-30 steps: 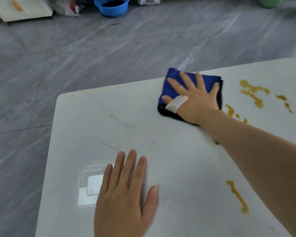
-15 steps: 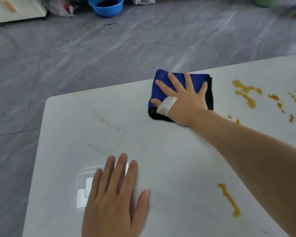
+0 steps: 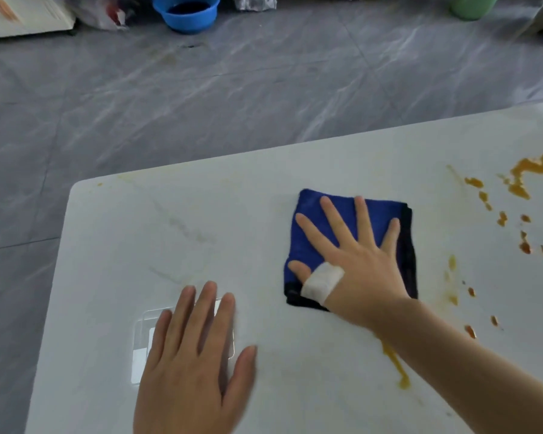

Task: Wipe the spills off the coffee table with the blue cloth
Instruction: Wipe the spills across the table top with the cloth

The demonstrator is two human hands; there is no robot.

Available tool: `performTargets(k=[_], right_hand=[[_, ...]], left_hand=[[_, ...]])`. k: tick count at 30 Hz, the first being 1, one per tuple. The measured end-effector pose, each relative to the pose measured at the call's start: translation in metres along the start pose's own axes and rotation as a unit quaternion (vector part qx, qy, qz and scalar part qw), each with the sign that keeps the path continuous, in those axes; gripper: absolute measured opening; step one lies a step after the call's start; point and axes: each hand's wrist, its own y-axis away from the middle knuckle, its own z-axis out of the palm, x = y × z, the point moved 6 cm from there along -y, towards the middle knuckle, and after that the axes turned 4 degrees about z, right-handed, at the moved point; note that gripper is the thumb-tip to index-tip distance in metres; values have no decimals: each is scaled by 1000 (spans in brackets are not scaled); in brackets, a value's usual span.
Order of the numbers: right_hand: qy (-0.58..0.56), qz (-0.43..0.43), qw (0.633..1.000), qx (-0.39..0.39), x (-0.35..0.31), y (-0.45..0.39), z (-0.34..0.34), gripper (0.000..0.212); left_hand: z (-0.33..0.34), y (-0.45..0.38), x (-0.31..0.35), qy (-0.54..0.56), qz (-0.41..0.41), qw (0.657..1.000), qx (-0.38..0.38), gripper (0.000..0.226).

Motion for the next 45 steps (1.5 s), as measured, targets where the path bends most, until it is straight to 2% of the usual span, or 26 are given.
performTargets(k=[3, 6, 11, 13, 16, 19, 20, 22, 25, 29, 33, 37, 41, 45], right_hand=[[-2, 6, 1000, 28, 11, -37, -13, 75], [-10, 68, 998, 13, 51, -59, -24, 74], [-14, 145, 989, -14, 82, -6, -18, 75], [4, 104, 994, -15, 57, 27, -9, 73], [20, -8, 1000, -9, -5, 59, -3, 72], [5, -51, 999, -9, -33, 46, -5, 69], [6, -59, 998, 17, -32, 35, -7, 70], [7, -46, 998, 34, -18, 14, -9, 71], [19, 20, 999, 22, 15, -1, -11, 73], [6, 67, 997, 26, 29, 46, -10, 73], [1, -37, 999, 8, -22, 112, 7, 68], [-4, -89, 996, 2, -46, 111, 9, 63], [-2, -52, 999, 5, -32, 74, -2, 63], [4, 40, 999, 9, 14, 60, -2, 69]], left_hand=[[-1, 0, 0, 0, 4, 1000, 7, 69], [-2, 0, -1, 4, -3, 1000, 12, 69], [-1, 3, -1, 4, -12, 1000, -3, 69], [0, 3, -1, -2, -14, 1000, -16, 68], [1, 3, -2, -11, -18, 1000, -23, 69], [0, 2, -1, -14, -20, 999, -24, 73], [0, 2, 0, -17, -21, 999, -27, 72], [0, 3, 0, -25, -23, 999, -30, 68], [0, 4, -2, -30, -29, 999, -31, 64], [-1, 4, -2, -31, -28, 999, -22, 63], [0, 4, -2, -38, -22, 999, -26, 63], [1, 4, -2, -46, -21, 998, -33, 66], [1, 6, -3, -47, -31, 998, -36, 67], [-1, 7, -4, -41, -40, 998, -34, 69]])
